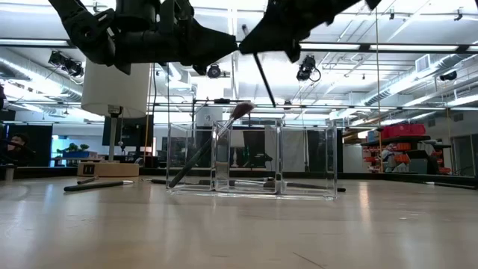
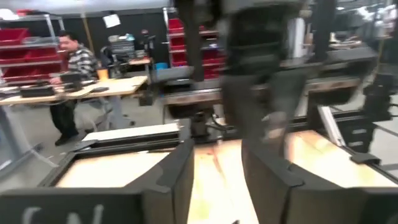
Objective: Put items in baskets/containers
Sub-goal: Put the black eyeshadow brush into the transparent organizer
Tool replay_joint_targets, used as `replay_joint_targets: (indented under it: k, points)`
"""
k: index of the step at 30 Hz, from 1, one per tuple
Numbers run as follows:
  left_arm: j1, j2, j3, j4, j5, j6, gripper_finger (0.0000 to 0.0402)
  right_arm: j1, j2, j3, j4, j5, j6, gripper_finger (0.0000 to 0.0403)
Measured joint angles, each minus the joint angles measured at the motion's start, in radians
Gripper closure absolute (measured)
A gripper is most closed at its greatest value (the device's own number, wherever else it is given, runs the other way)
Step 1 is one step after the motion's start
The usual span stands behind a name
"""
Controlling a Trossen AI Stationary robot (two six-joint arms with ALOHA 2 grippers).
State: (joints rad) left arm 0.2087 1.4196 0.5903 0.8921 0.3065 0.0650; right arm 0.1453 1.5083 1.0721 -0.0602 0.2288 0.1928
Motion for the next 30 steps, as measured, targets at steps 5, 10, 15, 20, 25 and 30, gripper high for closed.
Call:
replay_joint_targets:
  k: [5, 10, 15, 20, 25, 30]
  points:
    - [0.025, -0.042, 0.000, -0.083, 0.000, -0.006, 0.0235, 0.089, 0.012, -0.005, 0.130, 0.033, 0.077, 0.0390]
    - [0.022, -0.048, 0.000, -0.166, 0.000, -0.009, 0.0242, 0.147, 0.088, -0.089, 0.416, 0.051, 0.138, 0.0390]
    - [-0.004, -0.048, 0.000, -0.248, 0.000, -0.009, 0.0255, 0.174, 0.201, -0.145, 0.557, 0.161, 0.207, 0.0390]
    - [-0.030, -0.048, 0.000, -0.281, 0.000, -0.004, 0.0266, 0.184, 0.271, -0.146, 0.589, 0.276, 0.211, 0.0390]
    - [-0.041, -0.048, 0.000, -0.284, -0.006, -0.001, 0.0271, 0.184, 0.279, -0.146, 0.589, 0.298, 0.218, 0.0390]
    - [-0.040, -0.048, 0.000, -0.284, -0.044, -0.001, 0.0271, 0.199, 0.280, -0.146, 0.571, 0.412, 0.291, 0.0390]
